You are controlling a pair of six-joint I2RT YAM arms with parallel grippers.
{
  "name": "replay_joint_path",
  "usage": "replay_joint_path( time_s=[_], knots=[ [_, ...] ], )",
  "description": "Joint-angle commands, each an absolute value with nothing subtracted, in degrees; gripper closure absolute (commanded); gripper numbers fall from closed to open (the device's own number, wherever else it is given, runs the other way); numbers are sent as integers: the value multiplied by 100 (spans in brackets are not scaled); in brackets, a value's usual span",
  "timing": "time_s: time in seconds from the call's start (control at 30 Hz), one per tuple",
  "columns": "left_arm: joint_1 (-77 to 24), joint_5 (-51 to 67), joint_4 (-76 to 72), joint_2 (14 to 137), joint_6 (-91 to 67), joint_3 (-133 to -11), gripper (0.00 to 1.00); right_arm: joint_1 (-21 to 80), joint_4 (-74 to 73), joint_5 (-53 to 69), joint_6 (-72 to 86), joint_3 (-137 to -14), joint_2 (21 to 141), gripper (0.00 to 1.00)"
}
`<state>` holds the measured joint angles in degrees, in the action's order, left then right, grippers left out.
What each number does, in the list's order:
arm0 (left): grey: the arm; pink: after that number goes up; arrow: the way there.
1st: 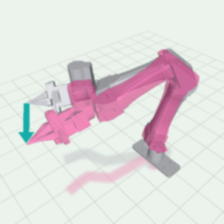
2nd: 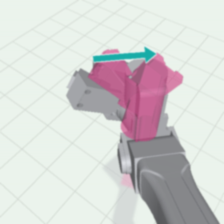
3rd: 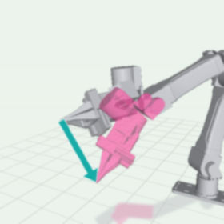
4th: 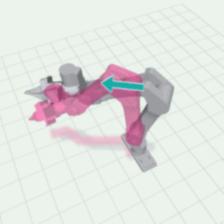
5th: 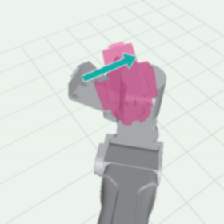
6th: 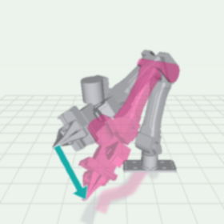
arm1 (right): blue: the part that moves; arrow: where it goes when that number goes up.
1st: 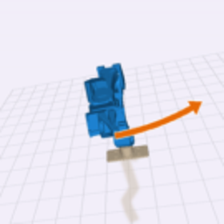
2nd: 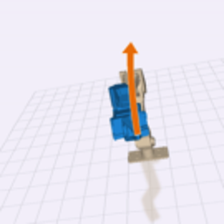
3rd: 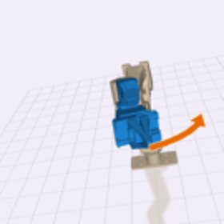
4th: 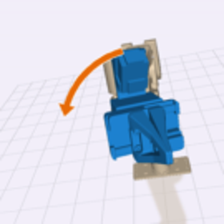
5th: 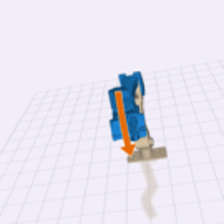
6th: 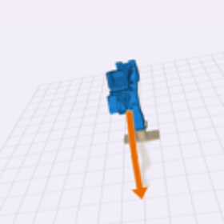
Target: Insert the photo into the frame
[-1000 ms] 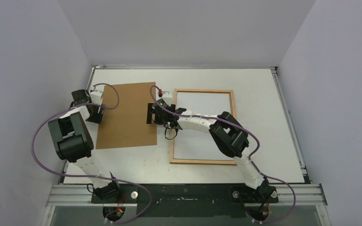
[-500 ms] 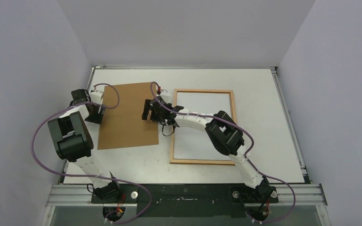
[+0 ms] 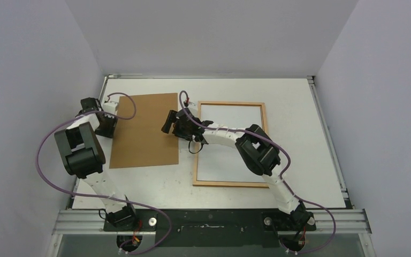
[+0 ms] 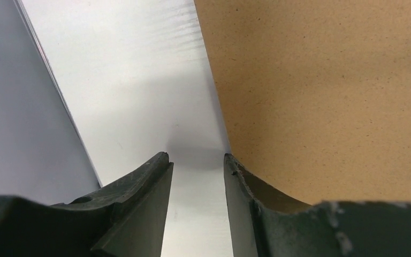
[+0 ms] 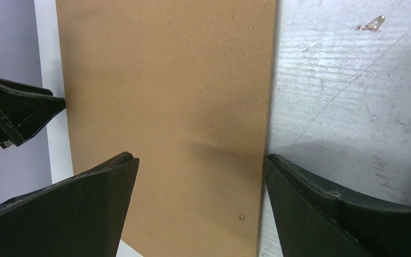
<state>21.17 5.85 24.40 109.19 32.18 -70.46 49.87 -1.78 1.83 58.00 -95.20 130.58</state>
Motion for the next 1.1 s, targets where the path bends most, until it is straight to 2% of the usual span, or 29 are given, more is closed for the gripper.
replay_joint_path(
  time_s=[0.0, 0.2, 0.3, 0.43, 1.07],
  knots=[
    [1981, 1448, 3197, 11335, 3086, -7063, 60, 5133, 378, 796, 6223, -9313, 12708, 10],
    [1888, 1458, 3360, 11442, 3196, -7235, 63, 5134, 621, 951, 6424, -9149, 12637, 10],
    [1827, 1474, 3342, 11384, 3263, -7200, 75, 5134, 752, 973, 6509, -9070, 12514, 10],
    [1693, 1629, 3473, 11359, 3400, -7171, 84, 5141, 825, 967, 6552, -8999, 12351, 10],
    [1280, 1937, 4048, 11382, 3649, -7389, 90, 5134, 1029, 871, 6596, -8527, 11721, 10]
  ],
)
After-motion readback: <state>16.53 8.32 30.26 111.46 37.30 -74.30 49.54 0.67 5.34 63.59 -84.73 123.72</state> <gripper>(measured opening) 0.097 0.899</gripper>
